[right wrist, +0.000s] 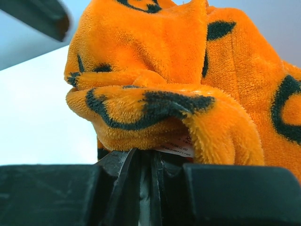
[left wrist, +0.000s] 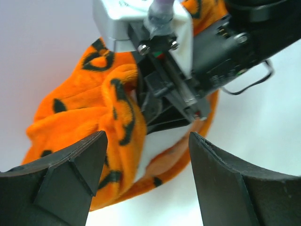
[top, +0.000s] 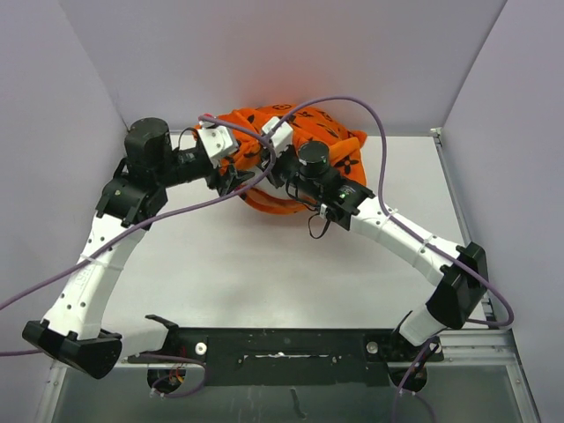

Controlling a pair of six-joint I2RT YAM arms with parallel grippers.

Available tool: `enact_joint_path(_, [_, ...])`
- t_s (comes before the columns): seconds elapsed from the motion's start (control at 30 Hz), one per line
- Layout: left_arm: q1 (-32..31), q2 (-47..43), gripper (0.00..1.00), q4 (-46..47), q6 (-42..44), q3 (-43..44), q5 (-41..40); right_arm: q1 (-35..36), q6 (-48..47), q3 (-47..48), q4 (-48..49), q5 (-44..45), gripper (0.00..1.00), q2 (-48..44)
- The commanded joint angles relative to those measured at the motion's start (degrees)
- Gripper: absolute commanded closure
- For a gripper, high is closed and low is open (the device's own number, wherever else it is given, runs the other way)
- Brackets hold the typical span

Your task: Remove the pillowcase from the pillow

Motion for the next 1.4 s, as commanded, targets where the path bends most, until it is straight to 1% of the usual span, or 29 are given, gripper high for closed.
enact_joint_path(0.0, [-1.2, 1.6, 0.33, 7.7, 7.8, -1.3, -8.3, -0.3, 3.0, 4.6, 5.3, 1.6, 1.0, -2.1])
enact_joint_path(0.17, [-0.7, 2.1, 0.35, 6.7, 7.1, -4.6, -8.6, -0.6, 3.7, 4.2, 5.5, 1.6, 1.0, -3.6])
enact_joint_path(0.33, [-0.5, 1.9, 0.35, 11.3, 5.2, -7.9, -9.2, -1.0, 4.8, 3.6, 5.9, 0.9, 1.0, -4.4])
enact_joint_path(0.4, [-0.5, 2.9, 0.38, 13.2, 5.7, -8.1, -10.6, -1.0, 5.2, 3.4, 6.0, 0.8, 1.0, -4.6])
enact_joint_path(0.43, [-0.5, 3.5, 0.42, 15.2, 6.0, -8.2, -11.9, -1.0, 5.4, 3.3, 6.0, 0.7, 1.0, -5.0])
enact_joint_path(0.5, [-0.1, 5.2, 0.53, 18.9, 5.9, -8.0, -15.4, -1.0, 5.7, 3.1, 5.9, 0.6, 1.0, -5.3])
enact_joint_path(0.6, [2.1, 8.2, 0.76, 22.5, 3.1, -4.9, -19.1, -1.1, 5.8, 2.6, 5.8, 0.6, 1.0, -6.1])
enact_joint_path(0.63, [2.7, 9.0, 0.82, 23.2, 2.3, -3.6, -19.5, -1.3, 5.8, 2.4, 5.7, 0.6, 1.0, -6.4])
enact_joint_path(0.73, [4.0, 9.6, 0.98, 24.7, 1.6, -2.3, -18.7, -1.7, 5.9, 1.5, 5.7, 0.6, 1.0, -7.0])
enact_joint_path(0.77, [4.1, 9.3, 1.0, 24.8, 1.8, -2.3, -18.1, -1.8, 5.8, 1.3, 5.7, 0.6, 1.0, -7.1])
enact_joint_path(0.9, [4.1, 7.1, 1.0, 24.6, 1.3, -2.7, -16.0, -2.2, 5.0, 0.4, 5.5, 0.8, 1.0, -7.6])
enact_joint_path(0.97, [4.5, 6.2, 1.0, 24.2, 0.1, -1.5, -15.7, -2.2, 4.0, 0.0, 4.7, 1.2, 1.0, -7.7])
enact_joint_path(1.17, [7.7, 6.1, 1.0, 24.4, -4.3, 7.1, -15.3, -1.9, 2.0, -3.5, 3.5, 0.9, 1.0, -9.5])
enact_joint_path(1.37, [11.0, 9.8, 1.0, 24.1, -6.3, 14.6, -15.3, 0.8, 1.6, -9.4, 3.5, -1.2, 1.0, -15.8])
